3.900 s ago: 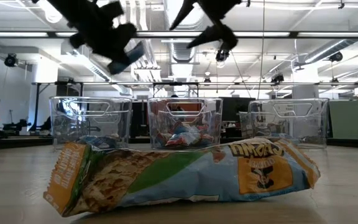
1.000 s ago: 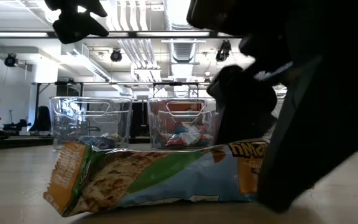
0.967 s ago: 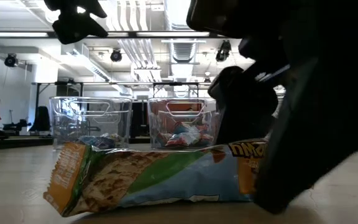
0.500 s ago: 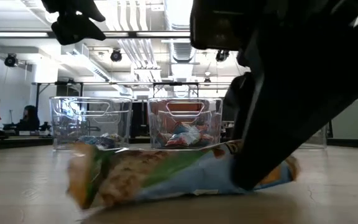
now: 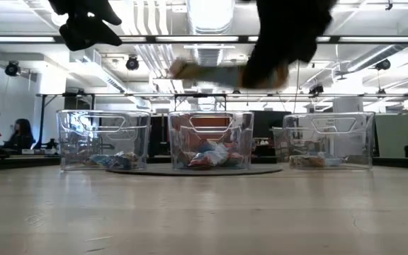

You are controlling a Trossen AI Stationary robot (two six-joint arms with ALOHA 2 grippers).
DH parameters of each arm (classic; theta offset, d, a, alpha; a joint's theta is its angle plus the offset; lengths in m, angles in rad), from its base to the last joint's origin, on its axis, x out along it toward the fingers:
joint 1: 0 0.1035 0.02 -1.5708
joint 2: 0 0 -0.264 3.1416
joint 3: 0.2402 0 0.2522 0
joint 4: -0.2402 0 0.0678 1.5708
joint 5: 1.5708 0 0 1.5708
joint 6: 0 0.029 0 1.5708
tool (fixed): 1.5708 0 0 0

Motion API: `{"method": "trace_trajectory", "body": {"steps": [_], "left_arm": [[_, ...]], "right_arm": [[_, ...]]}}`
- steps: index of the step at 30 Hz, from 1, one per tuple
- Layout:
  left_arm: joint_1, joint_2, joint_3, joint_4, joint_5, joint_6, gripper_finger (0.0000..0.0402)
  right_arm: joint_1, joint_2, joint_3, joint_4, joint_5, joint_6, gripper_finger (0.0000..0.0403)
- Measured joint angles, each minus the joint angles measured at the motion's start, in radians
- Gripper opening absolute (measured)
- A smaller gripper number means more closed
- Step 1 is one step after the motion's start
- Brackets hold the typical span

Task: Pick and place Granola Bars by type
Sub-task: Put the yellow granola bar into the right transparent bin, then return to Home Position

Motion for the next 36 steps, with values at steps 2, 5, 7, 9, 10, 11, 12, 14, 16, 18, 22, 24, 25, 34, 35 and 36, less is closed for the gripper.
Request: {"method": "trace_trajectory", "body": {"steps": [2,5,7,9,10,11,12,14,16,18,22,24,25,34,35,36], "left_arm": [[0.0,0.0,0.0,0.0,-0.013,0.0,0.0174],[0.0,0.0,0.0,0.002,-0.036,0.0,0.0174],[0.0,0.0,0.0,0.003,-0.051,0.0,0.0174],[0.0,0.0,0.0,0.003,-0.067,0.0,0.0174],[0.0,0.0,0.0,0.003,-0.078,0.0,0.0174],[0.0,0.0,0.0,0.003,-0.087,0.0,0.0174],[0.0,0.0,0.0,0.003,-0.1,0.0,0.0174],[0.0,0.0,0.0,0.003,-0.125,0.003,0.0174],[0.0,0.0,0.0,0.004,-0.148,0.008,0.0174],[0.001,0.0,0.0,0.008,-0.171,0.009,0.0174],[0.003,0.0,0.0,0.011,-0.202,0.01,0.0174],[0.003,0.0,0.0,0.02,-0.203,0.01,0.0174],[0.003,0.0,0.0,0.023,-0.203,0.01,0.0174],[0.003,0.0,0.0,0.022,-0.203,-0.013,0.0174],[0.003,0.0,0.0,0.022,-0.203,-0.013,0.0174],[0.003,0.0,0.0,0.023,-0.203,-0.013,0.0174]], "right_arm": [[-0.02,-0.079,-0.001,-0.101,0.128,0.116,0.0053],[-0.069,-0.199,-0.009,-0.332,0.287,0.417,0.0059],[-0.106,-0.274,-0.027,-0.505,0.331,0.652,0.0061],[-0.138,-0.344,-0.054,-0.648,0.342,0.84,0.0061],[-0.153,-0.377,-0.07,-0.708,0.341,0.906,0.0062],[-0.17,-0.41,-0.093,-0.751,0.34,0.957,0.0062],[-0.189,-0.442,-0.117,-0.766,0.338,0.989,0.0062],[-0.24,-0.5,-0.177,-0.76,0.338,0.999,0.0063],[-0.302,-0.549,-0.237,-0.713,0.328,0.958,0.0063],[-0.374,-0.586,-0.298,-0.644,0.296,0.877,0.0063],[-0.535,-0.617,-0.425,-0.494,0.241,0.689,0.0064],[-0.611,-0.618,-0.476,-0.434,0.191,0.645,0.0069],[-0.645,-0.617,-0.497,-0.404,0.152,0.622,0.0075],[-0.693,-0.618,-0.539,-0.298,0.005,0.481,0.018],[-0.678,-0.622,-0.523,-0.297,0.02,0.466,0.0193],[-0.661,-0.625,-0.505,-0.292,0.037,0.442,0.0205]]}}
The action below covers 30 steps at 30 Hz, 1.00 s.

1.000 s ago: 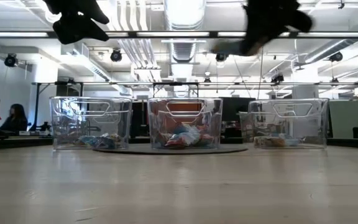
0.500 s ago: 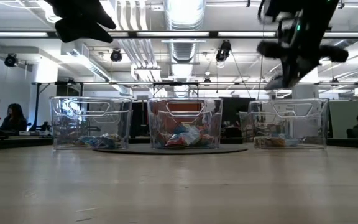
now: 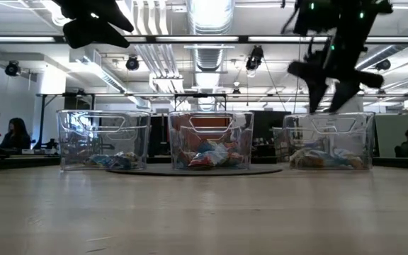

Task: Pick and place Granola Bars by type
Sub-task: Return to Home Position

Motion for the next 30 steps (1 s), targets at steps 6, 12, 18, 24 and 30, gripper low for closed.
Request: {"method": "trace_trajectory", "body": {"steps": [6,12,18,24,30], "left_arm": [[0.0,0.0,0.0,0.038,-0.024,0.0,0.0174],[0.001,0.0,0.003,0.071,-0.091,-0.01,0.0174],[0.009,-0.004,0.016,0.126,0.019,-0.088,0.0174],[0.086,-0.005,-0.027,0.24,0.294,-0.016,0.0174],[0.162,-0.019,-0.14,0.455,0.476,0.014,0.0174]], "right_arm": [[0.195,-0.01,0.173,0.048,0.2,-0.22,0.025],[0.311,-0.007,0.39,0.047,0.283,-0.361,0.0266],[0.364,-0.008,0.575,0.054,0.249,-0.437,0.0265],[0.356,-0.032,0.539,0.079,0.016,-0.474,0.0256],[0.36,-0.12,0.224,0.433,-0.102,-0.379,0.0251]]}}
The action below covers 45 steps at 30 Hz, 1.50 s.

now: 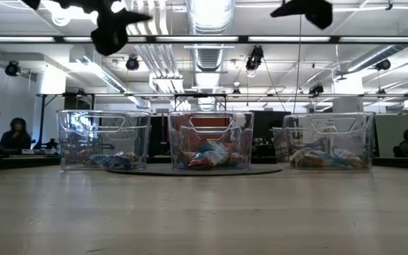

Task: Pick and place Granola Bars by type
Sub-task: Return to Home Position

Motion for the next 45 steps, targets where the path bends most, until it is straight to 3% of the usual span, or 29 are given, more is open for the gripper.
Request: {"method": "trace_trajectory", "body": {"steps": [3,6,10,15,22,26,29,32,41,45], "left_arm": [[0.031,-0.007,-0.065,0.198,0.125,0.016,0.0174],[0.073,-0.01,-0.12,0.341,0.186,-0.011,0.0174],[0.134,-0.035,-0.174,0.404,0.243,-0.055,0.0174],[0.211,-0.079,-0.207,0.393,0.334,-0.057,0.0174],[0.331,-0.166,-0.198,0.302,0.373,0.014,0.0174],[0.404,-0.198,-0.208,0.253,0.399,0.038,0.0174],[0.455,-0.204,-0.218,0.252,0.504,0.044,0.0174],[0.494,-0.208,-0.222,0.251,0.554,0.06,0.0174],[0.52,-0.247,-0.298,0.249,0.55,0.116,0.0174],[0.52,-0.281,-0.382,0.248,0.553,0.008,0.0174]], "right_arm": [[0.0,-0.065,-0.195,0.353,-0.109,-0.011,0.0253],[0.0,-0.126,-0.36,0.64,-0.188,-0.06,0.0256],[0.0,-0.225,-0.494,0.823,-0.257,-0.144,0.0259],[-0.005,-0.397,-0.602,0.784,-0.278,-0.177,0.0252],[-0.005,-0.647,-0.629,0.499,-0.274,-0.181,0.0251],[-0.005,-0.76,-0.617,0.276,-0.16,-0.16,0.0256],[-0.005,-0.842,-0.617,0.154,-0.061,-0.092,0.0256],[-0.005,-0.902,-0.622,0.14,-0.047,-0.112,0.0253],[-0.005,-1.037,-0.702,0.158,-0.068,-0.182,0.0251],[-0.005,-1.091,-0.784,0.234,-0.069,-0.178,0.0255]]}}
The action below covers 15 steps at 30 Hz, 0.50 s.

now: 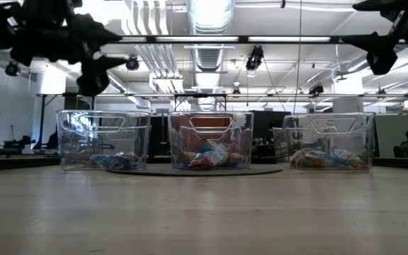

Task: Pick and place Granola Bars by type
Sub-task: Return to Home Position

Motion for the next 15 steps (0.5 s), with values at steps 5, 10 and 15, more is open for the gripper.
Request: {"method": "trace_trajectory", "body": {"steps": [5,10,15], "left_arm": [[0.0,-0.014,-0.075,0.0,0.001,-0.153,0.0174],[0.0,-0.005,-0.152,-0.002,0.0,-0.157,0.0174],[-0.021,-0.05,-0.247,0.015,-0.016,-0.154,0.0174]], "right_arm": [[0.0,0.008,-0.048,0.044,0.008,-0.005,0.0258],[0.0,0.008,-0.099,0.059,0.035,0.025,0.0253],[0.0,0.008,-0.136,0.062,0.054,0.064,0.0249]]}}
